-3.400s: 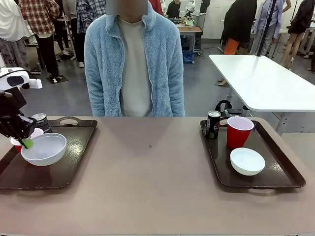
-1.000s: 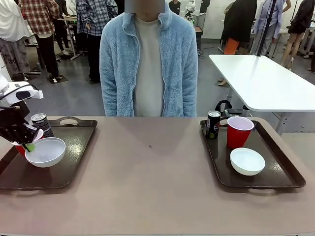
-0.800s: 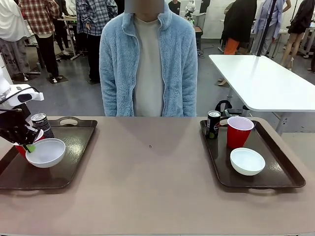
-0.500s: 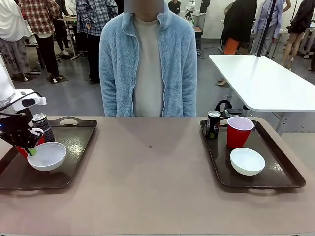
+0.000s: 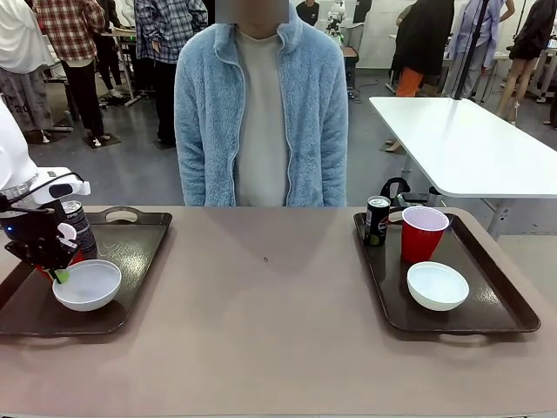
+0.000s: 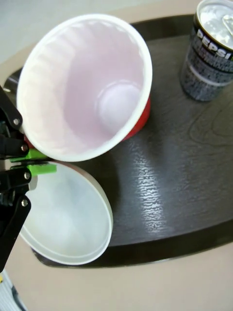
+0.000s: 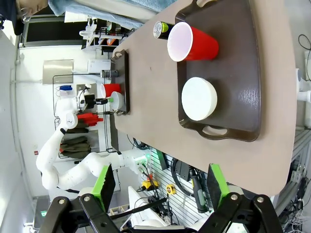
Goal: Prepare tableware on both trays.
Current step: Pick up a Picnic Bowl from the table and place it on a Handle tray.
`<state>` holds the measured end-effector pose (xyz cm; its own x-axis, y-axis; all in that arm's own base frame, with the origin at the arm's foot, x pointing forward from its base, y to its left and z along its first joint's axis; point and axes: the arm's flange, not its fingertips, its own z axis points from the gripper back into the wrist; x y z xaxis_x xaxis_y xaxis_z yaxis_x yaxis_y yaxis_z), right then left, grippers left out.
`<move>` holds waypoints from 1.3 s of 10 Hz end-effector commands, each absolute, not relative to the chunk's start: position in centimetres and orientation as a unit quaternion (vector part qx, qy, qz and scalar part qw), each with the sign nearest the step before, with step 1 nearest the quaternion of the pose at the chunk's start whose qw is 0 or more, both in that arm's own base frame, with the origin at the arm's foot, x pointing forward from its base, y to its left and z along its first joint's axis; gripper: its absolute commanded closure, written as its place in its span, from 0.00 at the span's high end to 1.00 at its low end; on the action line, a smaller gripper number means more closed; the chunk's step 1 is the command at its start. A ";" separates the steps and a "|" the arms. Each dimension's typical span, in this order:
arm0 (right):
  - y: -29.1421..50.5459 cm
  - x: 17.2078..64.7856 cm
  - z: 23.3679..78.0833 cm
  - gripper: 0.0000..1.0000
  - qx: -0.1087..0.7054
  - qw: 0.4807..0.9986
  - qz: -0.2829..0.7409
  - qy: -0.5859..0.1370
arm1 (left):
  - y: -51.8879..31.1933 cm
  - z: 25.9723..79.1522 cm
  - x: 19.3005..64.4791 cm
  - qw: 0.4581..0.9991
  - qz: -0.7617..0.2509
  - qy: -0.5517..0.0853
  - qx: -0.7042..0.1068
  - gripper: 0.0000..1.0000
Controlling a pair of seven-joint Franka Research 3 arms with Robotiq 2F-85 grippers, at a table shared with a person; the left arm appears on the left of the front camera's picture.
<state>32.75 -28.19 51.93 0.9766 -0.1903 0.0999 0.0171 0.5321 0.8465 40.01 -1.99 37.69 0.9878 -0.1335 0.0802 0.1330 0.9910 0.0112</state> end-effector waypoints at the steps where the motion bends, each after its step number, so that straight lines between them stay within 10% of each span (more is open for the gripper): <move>1: -28.3 32.7 52.0 0.99 0.479 0.871 -0.060 -0.091 | -2.1 35.5 36.1 0.997 -0.059 -0.041 0.021 0.24; 8: -28.3 32.7 52.0 0.99 0.479 0.871 -0.060 -0.091 | -3.1 37.8 34.3 0.998 -0.063 -0.006 0.020 1.00; 13: -28.3 32.7 52.0 0.99 0.479 0.871 -0.060 -0.091 | -4.7 44.0 33.1 0.997 -0.061 -0.022 0.032 1.00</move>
<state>32.76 -28.18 51.94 0.9767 -0.1899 0.1001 0.0168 0.5324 0.8463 35.04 -4.51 43.86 0.9891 -0.1462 0.0151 0.1455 0.9885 0.0421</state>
